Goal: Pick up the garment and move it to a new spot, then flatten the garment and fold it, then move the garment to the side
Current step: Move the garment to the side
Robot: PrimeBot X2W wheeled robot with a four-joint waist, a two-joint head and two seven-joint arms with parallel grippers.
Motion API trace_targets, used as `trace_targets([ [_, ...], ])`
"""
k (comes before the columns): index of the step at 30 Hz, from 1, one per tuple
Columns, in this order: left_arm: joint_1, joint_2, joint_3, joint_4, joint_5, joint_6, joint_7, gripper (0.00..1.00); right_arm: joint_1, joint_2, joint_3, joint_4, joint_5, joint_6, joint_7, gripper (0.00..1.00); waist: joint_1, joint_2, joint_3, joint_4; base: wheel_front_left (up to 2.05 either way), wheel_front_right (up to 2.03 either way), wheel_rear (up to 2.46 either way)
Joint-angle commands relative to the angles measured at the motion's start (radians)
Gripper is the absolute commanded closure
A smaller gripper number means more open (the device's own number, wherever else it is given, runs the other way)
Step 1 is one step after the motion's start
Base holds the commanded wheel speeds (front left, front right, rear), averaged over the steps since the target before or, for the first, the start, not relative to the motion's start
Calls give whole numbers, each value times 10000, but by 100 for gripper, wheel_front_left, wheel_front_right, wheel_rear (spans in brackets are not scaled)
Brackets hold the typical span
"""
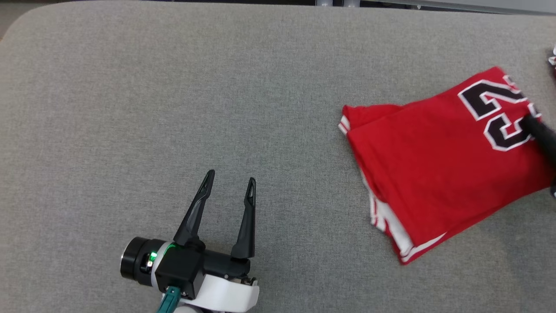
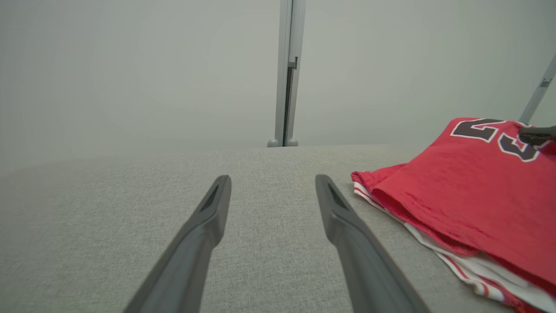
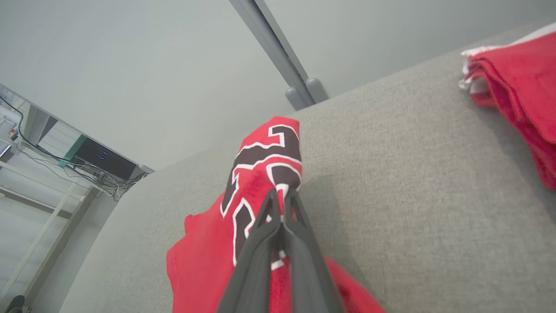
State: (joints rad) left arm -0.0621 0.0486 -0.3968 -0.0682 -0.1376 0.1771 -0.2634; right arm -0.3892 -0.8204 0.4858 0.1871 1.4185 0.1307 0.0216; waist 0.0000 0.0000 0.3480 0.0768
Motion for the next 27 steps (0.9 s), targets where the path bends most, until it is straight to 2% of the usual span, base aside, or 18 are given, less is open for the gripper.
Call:
trace_targets([
  [1, -238, 42, -7, -82, 85, 14, -10, 0, -301, -235, -104, 18, -111, -6, -108, 100, 0, 0, 343, -112, 0, 0, 0],
  [11, -1147, 42, -459, -401, 135, 86, -10, 0, -1670, -2338, -1194, 537, 191, -6, -816, 100, 0, 0, 1680, -297, 0, 0, 0],
  [19, -1624, 42, -649, -341, 285, 66, -12, 0, -1656, -3223, -2133, 1183, 903, -6, -1473, 100, 0, 0, 2241, -423, 0, 0, 0],
  [24, -1788, 42, -609, -317, 401, -14, -12, 0, -1316, -3503, -2236, 1880, 745, -6, -1938, 100, 0, 0, 2429, -423, 0, 0, 0],
  [25, -1805, 40, -593, -317, 421, -39, -12, 0, -1290, -3537, -2192, 2154, 583, -6, -2038, 77, 0, 0, 2461, -423, 0, 0, 0],
  [26, -1834, 40, -589, -305, 422, -61, -12, 0, -1332, -3546, -2122, 2471, 344, -7, -2170, 0, 0, 0, 2489, -414, 0, 0, 0],
  [27, -1870, 39, -592, -286, 417, -84, -12, 0, -1473, -3489, -2050, 2792, 64, -7, -2312, 0, 0, 0, 2513, -400, 0, 0, 0],
])
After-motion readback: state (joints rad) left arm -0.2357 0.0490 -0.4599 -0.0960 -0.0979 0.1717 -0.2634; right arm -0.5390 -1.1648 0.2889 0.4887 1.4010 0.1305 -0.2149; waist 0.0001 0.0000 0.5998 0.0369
